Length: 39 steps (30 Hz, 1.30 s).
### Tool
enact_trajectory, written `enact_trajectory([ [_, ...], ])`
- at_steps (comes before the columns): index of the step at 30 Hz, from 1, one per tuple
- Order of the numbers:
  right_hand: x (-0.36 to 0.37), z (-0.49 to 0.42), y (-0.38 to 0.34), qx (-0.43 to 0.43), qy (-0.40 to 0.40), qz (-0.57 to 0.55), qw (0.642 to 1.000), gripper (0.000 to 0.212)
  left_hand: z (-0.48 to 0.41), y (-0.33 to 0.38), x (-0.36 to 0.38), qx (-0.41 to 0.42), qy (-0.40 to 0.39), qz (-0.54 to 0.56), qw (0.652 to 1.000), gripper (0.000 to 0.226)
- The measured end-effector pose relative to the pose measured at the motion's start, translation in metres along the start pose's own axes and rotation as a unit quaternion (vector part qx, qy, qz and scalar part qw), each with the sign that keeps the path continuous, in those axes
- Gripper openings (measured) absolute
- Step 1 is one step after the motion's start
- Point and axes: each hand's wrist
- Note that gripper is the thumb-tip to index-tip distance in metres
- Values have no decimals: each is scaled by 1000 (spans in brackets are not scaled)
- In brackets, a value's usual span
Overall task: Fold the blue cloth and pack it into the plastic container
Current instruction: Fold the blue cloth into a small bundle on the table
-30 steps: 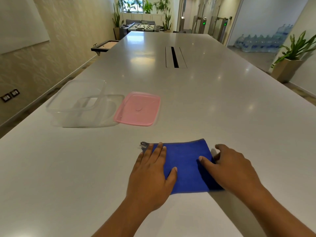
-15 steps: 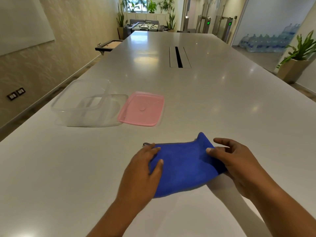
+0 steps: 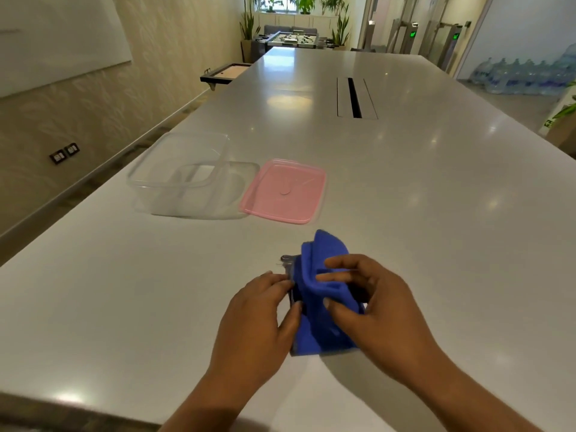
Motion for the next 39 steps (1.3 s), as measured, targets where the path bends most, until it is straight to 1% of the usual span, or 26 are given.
enact_trajectory([
  [4, 18, 5, 1, -52, -45, 74, 995, 44, 1, 1, 1, -1, 3, 12, 1000, 29],
  [9, 24, 8, 10, -68, -65, 189, 978, 34, 2, -2, 2, -6, -1, 30, 1000, 29],
  [11, 24, 9, 11, -76, -80, 223, 968, 31, 3, -3, 3, -23, 12, 52, 998, 32],
  [13, 24, 10, 9, -85, -101, 247, 960, 30, 3, -4, 1, -32, 42, 103, 993, 35],
  [15, 22, 11, 6, -99, -124, 268, 950, 29, 0, -2, -2, 2, 55, 145, 988, 35],
  [16, 21, 12, 4, -109, -139, 283, 943, 28, -2, 1, -4, 25, 48, 155, 986, 35],
  [18, 17, 13, -1, -134, -179, 321, 920, 31, -11, 10, -6, 72, 11, 165, 984, 35],
  [19, 17, 15, -2, -145, -203, 339, 907, 38, -17, 14, -5, 92, -19, 161, 982, 36],
  [20, 17, 17, -1, -156, -221, 366, 890, 50, -23, 18, -4, 105, -56, 148, 982, 37],
  [22, 17, 24, 4, -179, -221, 453, 845, 73, -34, 22, 0, 106, -142, 84, 981, 42],
  [23, 17, 28, 6, -181, -219, 488, 825, 80, -37, 20, 2, 101, -178, 48, 978, 46],
  [24, 16, 31, 5, -170, -227, 505, 815, 82, -39, 17, 4, 98, -201, 23, 974, 50],
  [26, 12, 36, 9, -149, -241, 524, 803, 82, -38, 10, 6, 98, -223, 0, 970, 59],
  [28, 9, 43, 14, -147, -251, 527, 798, 72, -35, 4, 5, 99, -226, -11, 969, 68],
  [30, 6, 48, 21, -137, -267, 520, 799, 64, -33, -1, 3, 107, -216, -24, 970, 71],
  [33, -8, 44, 12, -82, -317, 497, 803, 69, -30, -5, 2, 121, -212, -50, 968, 71],
  [34, -11, 41, 7, -63, -330, 467, 818, 70, -28, -7, 1, 122, -213, -55, 968, 72],
  [35, -14, 37, 5, -67, -338, 421, 839, 69, -26, -9, 0, 123, -212, -59, 968, 74],
  [37, -17, 36, 8, -100, -344, 358, 862, 66, -22, -12, -1, 125, -207, -70, 968, 77],
  [38, -18, 37, 10, -106, -335, 339, 873, 64, -21, -13, -1, 127, -204, -78, 968, 77],
  [39, -17, 38, 13, -89, -316, 322, 888, 63, -21, -14, -1, 128, -202, -86, 967, 78],
])
Point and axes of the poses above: each hand's wrist, its own z-axis away from the middle knuckle, its own x-axis out of the palm, y = z × x, and after that the axes turned 3 degrees about -y, right-handed
